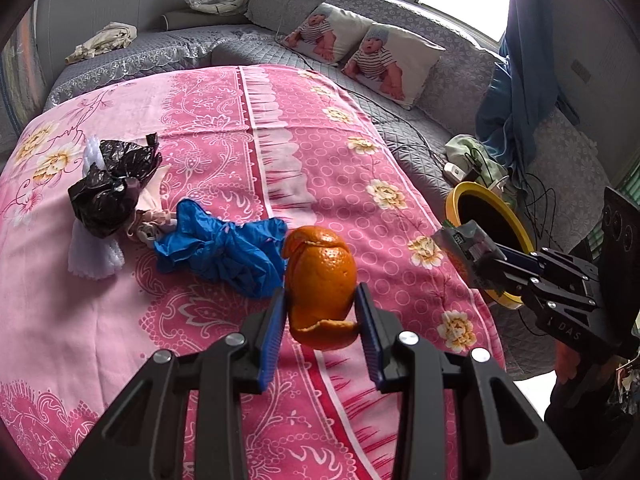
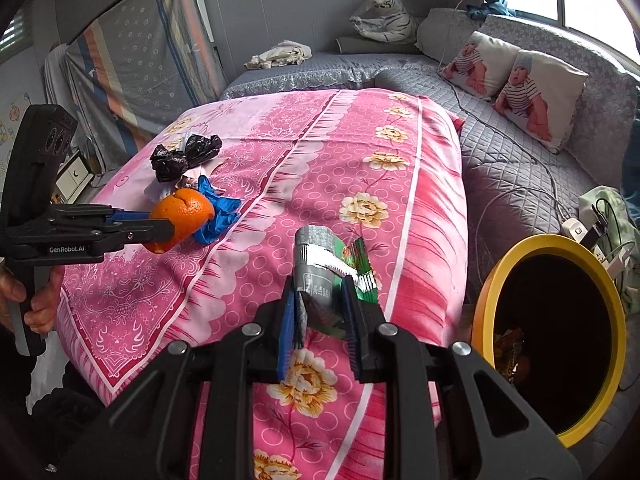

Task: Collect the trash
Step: 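Carry the green packet and orange peel over the yellow bin opening, then open both grippers to drop the packet and peel into the bin, then move both tools back over the black, white and blue bags on the bed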

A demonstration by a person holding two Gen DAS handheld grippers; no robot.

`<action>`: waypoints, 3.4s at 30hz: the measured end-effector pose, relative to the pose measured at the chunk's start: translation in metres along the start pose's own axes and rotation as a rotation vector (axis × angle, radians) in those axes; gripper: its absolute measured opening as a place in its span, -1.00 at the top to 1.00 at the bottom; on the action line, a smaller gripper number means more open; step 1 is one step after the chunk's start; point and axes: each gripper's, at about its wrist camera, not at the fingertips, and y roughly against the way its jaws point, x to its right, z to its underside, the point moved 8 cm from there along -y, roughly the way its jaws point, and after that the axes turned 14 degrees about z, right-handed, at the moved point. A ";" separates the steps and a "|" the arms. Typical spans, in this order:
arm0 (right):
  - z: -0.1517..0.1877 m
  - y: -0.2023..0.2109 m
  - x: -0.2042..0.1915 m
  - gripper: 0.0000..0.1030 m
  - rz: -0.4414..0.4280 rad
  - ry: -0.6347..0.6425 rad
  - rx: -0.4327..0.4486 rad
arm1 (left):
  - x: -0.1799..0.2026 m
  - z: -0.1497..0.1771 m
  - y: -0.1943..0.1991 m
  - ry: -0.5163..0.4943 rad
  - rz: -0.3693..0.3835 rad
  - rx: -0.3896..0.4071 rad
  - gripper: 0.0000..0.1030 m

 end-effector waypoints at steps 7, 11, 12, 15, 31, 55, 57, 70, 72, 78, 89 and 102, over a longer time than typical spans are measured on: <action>-0.005 0.002 0.032 0.60 0.039 -0.057 0.014 | 0.025 -0.006 -0.022 -0.036 0.036 -0.026 0.36; -0.006 0.003 0.053 0.60 0.066 -0.087 0.023 | 0.040 -0.010 -0.033 -0.055 0.056 -0.040 0.36; -0.006 0.003 0.058 0.60 0.073 -0.093 0.024 | 0.043 -0.011 -0.036 -0.060 0.061 -0.043 0.36; -0.007 0.004 0.073 0.60 0.098 -0.115 0.030 | 0.055 -0.015 -0.045 -0.074 0.078 -0.052 0.36; -0.002 0.009 0.166 0.60 0.220 -0.262 0.026 | 0.133 -0.039 -0.098 -0.176 0.181 -0.099 0.36; 0.034 -0.005 0.284 0.59 0.372 -0.465 -0.042 | 0.223 -0.040 -0.192 -0.260 0.303 -0.191 0.36; 0.037 -0.010 0.288 0.59 0.375 -0.474 -0.056 | 0.226 -0.038 -0.199 -0.257 0.306 -0.204 0.36; 0.046 -0.031 0.305 0.58 0.393 -0.505 -0.105 | 0.238 -0.027 -0.228 -0.287 0.290 -0.256 0.36; 0.048 -0.033 0.306 0.58 0.392 -0.509 -0.112 | 0.237 -0.026 -0.231 -0.287 0.286 -0.260 0.36; 0.052 -0.040 0.311 0.44 0.386 -0.527 -0.128 | 0.237 -0.026 -0.234 -0.275 0.307 -0.257 0.35; 0.054 -0.033 0.320 0.37 0.397 -0.560 -0.120 | 0.233 -0.034 -0.221 -0.252 0.321 -0.205 -0.02; 0.041 -0.021 0.304 0.37 0.384 -0.524 -0.092 | 0.176 -0.066 -0.178 -0.198 0.236 -0.112 -0.02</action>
